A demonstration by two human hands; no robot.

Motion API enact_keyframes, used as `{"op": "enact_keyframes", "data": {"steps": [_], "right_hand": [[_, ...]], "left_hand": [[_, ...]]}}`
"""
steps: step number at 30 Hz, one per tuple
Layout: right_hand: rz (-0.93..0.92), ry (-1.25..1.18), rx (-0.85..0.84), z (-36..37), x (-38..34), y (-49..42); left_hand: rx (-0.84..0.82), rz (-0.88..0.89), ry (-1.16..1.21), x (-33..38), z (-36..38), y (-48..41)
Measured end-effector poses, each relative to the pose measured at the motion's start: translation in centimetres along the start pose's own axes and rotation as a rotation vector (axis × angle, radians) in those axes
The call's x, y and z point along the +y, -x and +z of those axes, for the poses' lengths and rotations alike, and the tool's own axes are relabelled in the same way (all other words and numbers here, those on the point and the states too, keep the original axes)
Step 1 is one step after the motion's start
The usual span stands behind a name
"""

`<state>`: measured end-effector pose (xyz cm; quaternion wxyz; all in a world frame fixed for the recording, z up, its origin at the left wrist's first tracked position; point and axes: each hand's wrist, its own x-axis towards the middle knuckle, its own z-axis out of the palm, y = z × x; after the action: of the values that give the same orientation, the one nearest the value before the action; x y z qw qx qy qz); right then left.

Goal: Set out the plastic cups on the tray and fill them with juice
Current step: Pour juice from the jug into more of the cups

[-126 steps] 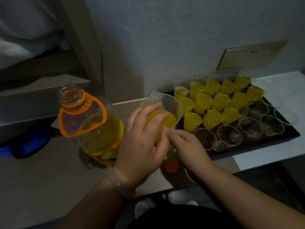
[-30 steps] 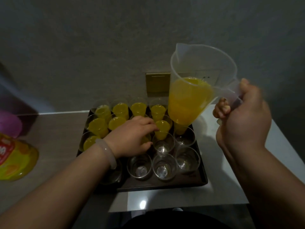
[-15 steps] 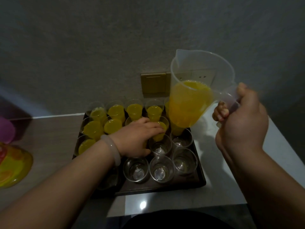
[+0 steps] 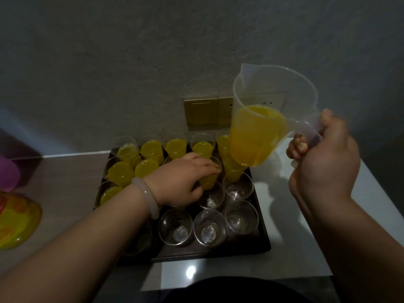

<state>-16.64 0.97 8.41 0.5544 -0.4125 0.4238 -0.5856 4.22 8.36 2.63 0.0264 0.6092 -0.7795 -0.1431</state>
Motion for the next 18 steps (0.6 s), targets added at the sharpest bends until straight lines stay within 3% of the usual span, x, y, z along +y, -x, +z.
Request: {"op": "enact_keyframes", "data": {"steps": [3,7,11,18], "right_hand": [[-0.008,0.004,0.02,-0.1,-0.1,-0.1],[-0.009,0.081,0.064,-0.7,-0.1,-0.5],[-0.004,0.162,0.147,-1.2,-0.1,-0.6],[0.025,0.165,0.154,-1.9,-0.1,-0.9]], "left_hand": [[0.082,-0.055,-0.098,1.1,0.0,-1.3],[0.065,-0.206,-0.197,3.3,0.6,-3.1],[0.063,-0.303,-0.222,5.2,1.4,-4.3],[0.069,-0.376,-0.243,7.0,2.0,-5.4]]}}
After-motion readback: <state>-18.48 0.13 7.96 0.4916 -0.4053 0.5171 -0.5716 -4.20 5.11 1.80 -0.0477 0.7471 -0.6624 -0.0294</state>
